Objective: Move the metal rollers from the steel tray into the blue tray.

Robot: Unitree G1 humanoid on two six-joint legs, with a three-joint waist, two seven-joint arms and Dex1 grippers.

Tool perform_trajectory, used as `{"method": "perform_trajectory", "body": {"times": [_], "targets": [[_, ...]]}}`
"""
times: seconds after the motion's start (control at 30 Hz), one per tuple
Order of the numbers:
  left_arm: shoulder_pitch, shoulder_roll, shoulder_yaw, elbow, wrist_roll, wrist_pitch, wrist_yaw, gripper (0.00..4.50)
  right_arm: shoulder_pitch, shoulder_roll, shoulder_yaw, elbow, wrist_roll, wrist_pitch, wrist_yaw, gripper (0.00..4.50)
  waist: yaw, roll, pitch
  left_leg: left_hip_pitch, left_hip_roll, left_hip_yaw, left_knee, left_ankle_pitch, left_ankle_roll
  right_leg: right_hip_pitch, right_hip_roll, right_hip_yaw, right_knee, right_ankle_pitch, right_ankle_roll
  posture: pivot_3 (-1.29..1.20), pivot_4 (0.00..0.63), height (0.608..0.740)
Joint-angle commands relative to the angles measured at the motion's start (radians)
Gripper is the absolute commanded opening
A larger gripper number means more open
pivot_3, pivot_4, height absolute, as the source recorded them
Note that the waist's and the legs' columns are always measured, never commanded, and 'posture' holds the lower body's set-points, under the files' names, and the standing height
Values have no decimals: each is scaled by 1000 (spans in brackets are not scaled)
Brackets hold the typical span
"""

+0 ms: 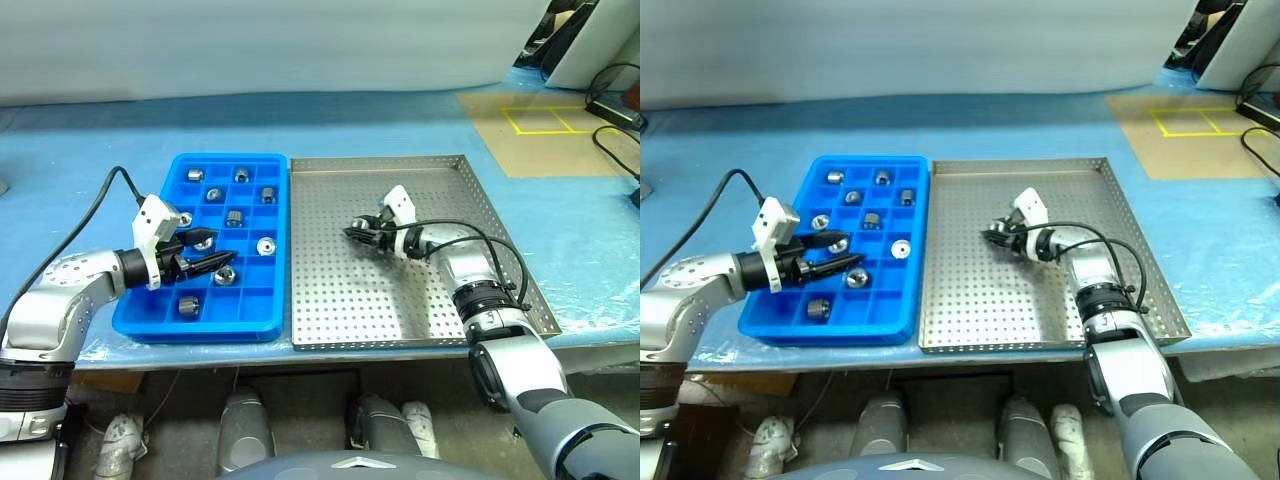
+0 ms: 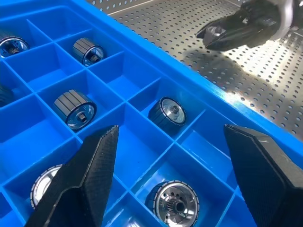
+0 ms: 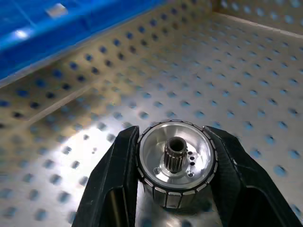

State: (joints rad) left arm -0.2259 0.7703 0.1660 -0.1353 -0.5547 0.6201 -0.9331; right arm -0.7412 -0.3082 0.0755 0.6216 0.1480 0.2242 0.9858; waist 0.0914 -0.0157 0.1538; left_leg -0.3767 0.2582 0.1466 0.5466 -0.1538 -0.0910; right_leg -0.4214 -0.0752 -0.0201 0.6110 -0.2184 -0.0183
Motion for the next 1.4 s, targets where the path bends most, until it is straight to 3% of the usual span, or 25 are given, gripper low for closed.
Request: {"method": "perform_trajectory", "body": {"times": [0.03,0.2,0.53,1.0,1.03,1.13,1.4], "targets": [[50,57,55,-102,-41,3,-54,3751,-34,20,27,-363,152,210,84,1666,-2,0,0,0,0,0,-1,0,0,0,0,0,-1,0,0,65,150,740],[102,97,85,-117,-43,13,-62,3751,-24,39,113,-624,291,449,152,1666,11,0,0,1,1,0,-5,0,0,0,0,-2,-2,0,0,112,150,740],[211,77,133,-243,-84,61,-5,3751,-8,140,220,-530,375,648,172,1666,36,0,0,3,1,0,-4,0,-1,2,-1,-1,-2,0,0,240,150,740],[249,31,134,-330,-137,106,91,3751,1,184,327,-415,261,520,180,1666,59,1,0,0,1,-1,-4,1,-2,1,-1,-1,-3,0,0,264,150,740],[246,32,130,-326,-134,103,92,3751,3,184,324,-407,256,512,177,2376,60,1,0,1,1,-1,-4,1,-2,1,-1,-1,-3,0,0,258,150,740],[230,33,119,-312,-132,99,90,3751,7,175,318,-407,244,527,154,3265,60,1,0,1,1,-1,-4,1,-2,1,-1,-1,-2,0,0,239,150,740],[149,22,67,-264,-116,82,75,3751,-14,107,199,-422,262,518,102,3265,60,0,0,0,1,-1,-3,1,-2,1,-1,-1,-2,0,0,191,150,740]]}}
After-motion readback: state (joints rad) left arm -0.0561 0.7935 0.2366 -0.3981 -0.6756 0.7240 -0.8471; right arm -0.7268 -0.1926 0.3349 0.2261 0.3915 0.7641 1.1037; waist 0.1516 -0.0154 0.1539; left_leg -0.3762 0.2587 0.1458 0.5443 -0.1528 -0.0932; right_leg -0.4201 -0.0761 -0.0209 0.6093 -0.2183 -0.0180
